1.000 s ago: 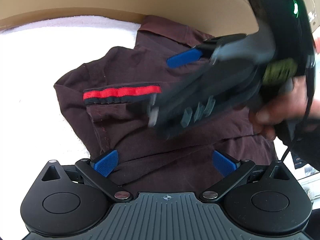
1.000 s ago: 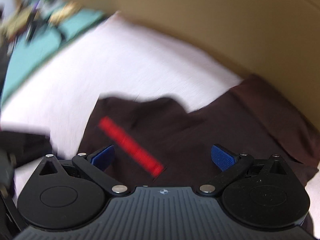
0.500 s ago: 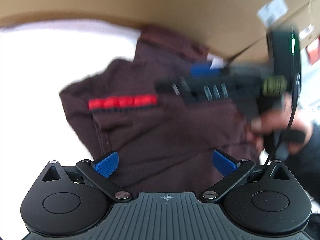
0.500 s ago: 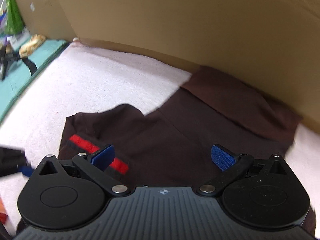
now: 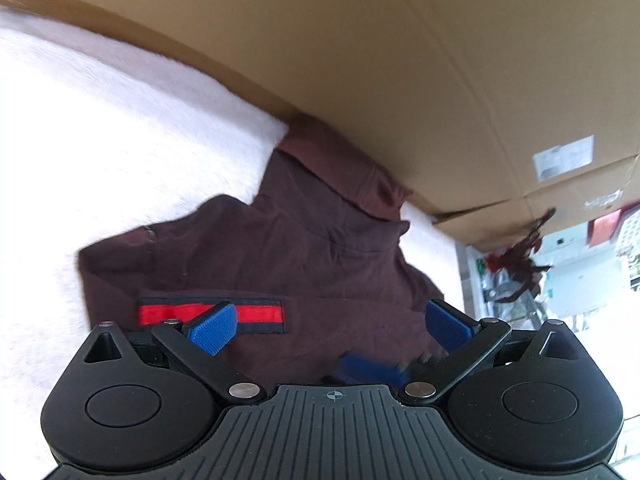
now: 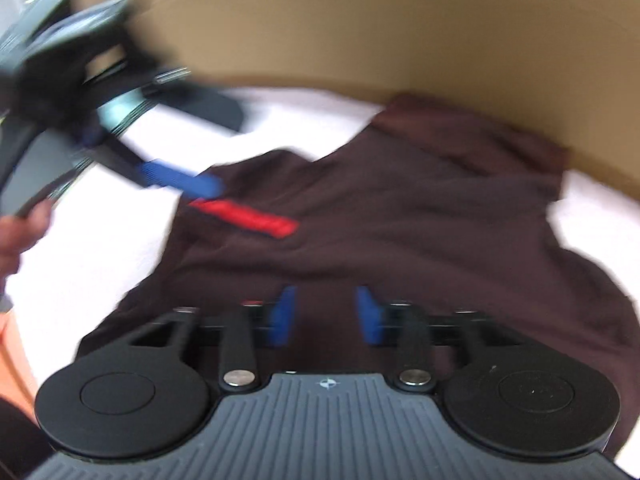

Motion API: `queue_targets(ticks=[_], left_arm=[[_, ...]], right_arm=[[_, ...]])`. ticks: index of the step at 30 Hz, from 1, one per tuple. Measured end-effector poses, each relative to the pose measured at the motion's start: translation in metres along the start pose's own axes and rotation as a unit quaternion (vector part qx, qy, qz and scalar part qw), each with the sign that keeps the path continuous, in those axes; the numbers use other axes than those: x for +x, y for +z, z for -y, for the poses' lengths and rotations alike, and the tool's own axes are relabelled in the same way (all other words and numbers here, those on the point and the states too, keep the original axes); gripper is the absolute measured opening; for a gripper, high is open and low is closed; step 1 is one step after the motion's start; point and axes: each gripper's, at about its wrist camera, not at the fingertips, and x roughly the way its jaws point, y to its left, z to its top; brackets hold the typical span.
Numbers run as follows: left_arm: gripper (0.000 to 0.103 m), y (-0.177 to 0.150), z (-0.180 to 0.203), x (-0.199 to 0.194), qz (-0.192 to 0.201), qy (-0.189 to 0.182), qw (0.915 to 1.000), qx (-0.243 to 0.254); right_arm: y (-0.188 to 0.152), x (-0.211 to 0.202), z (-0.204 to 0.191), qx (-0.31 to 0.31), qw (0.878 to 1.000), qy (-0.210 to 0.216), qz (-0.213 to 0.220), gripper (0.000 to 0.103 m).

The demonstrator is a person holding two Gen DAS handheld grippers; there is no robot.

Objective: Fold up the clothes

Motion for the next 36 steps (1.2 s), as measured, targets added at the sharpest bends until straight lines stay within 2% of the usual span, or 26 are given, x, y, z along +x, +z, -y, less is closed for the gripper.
queue_targets(ticks=[4, 6, 10, 14, 16, 18, 20, 23, 25, 27, 29, 32, 34, 36], left_arm=[[0.103, 0.001, -0.007, 0.022, -0.024, 0.007, 0.9996, -0.012], [0.103, 0.000, -0.018, 0.030, -0.035, 0.016, 0.9989, -0.025], [0.103, -0.001, -0.038, 0.024, -0.030, -0.018, 0.9978, -0.055], [0.100, 0.004, -0.041, 0.024, -0.044, -0.019, 0.9975, -0.051], [0.099, 0.006, -0.039, 0.025, -0.051, -0.015, 0.9977, -0.042], [0.099, 0.007, -0.037, 0.026, -0.056, -0.011, 0.9978, -0.035], [0.100, 0.007, -0.037, 0.026, -0.057, -0.009, 0.9978, -0.032], [0.100, 0.006, -0.036, 0.027, -0.058, -0.008, 0.9978, -0.029], [0.100, 0.007, -0.035, 0.027, -0.061, -0.007, 0.9977, -0.028], [0.100, 0.007, -0.035, 0.028, -0.063, -0.007, 0.9976, -0.028], [0.100, 0.007, -0.036, 0.027, -0.064, -0.009, 0.9975, -0.028], [0.100, 0.007, -0.038, 0.027, -0.064, -0.014, 0.9973, -0.031], [0.100, 0.007, -0.038, 0.027, -0.064, -0.015, 0.9973, -0.033], [0.100, 0.007, -0.037, 0.027, -0.065, -0.013, 0.9974, -0.031]], right_arm=[[0.003, 0.010, -0.025, -0.022, 0.999, 0.028, -0.004, 0.005], [0.007, 0.015, -0.031, -0.026, 0.999, 0.034, -0.003, 0.005], [0.024, 0.030, -0.033, -0.013, 0.999, 0.048, -0.007, 0.005], [0.032, 0.048, -0.040, -0.004, 0.995, 0.080, -0.061, 0.005], [0.026, 0.046, -0.053, -0.027, 0.987, 0.122, -0.103, 0.005], [0.017, 0.041, -0.067, -0.057, 0.979, 0.144, -0.131, 0.005], [0.018, 0.033, -0.070, -0.058, 0.983, 0.133, -0.112, 0.005], [0.040, 0.034, -0.053, -0.004, 0.992, 0.110, -0.067, 0.005], [0.051, 0.047, -0.044, 0.015, 0.993, 0.096, -0.060, 0.005], [0.051, 0.062, -0.041, 0.031, 0.991, 0.106, -0.076, 0.006], [0.045, 0.061, -0.050, 0.022, 0.989, 0.117, -0.086, 0.008], [0.030, 0.054, -0.064, 0.013, 0.975, 0.179, -0.131, 0.007], [0.029, 0.045, -0.064, 0.016, 0.979, 0.170, -0.108, 0.007], [0.037, 0.041, -0.053, 0.050, 0.984, 0.157, -0.071, 0.008]])
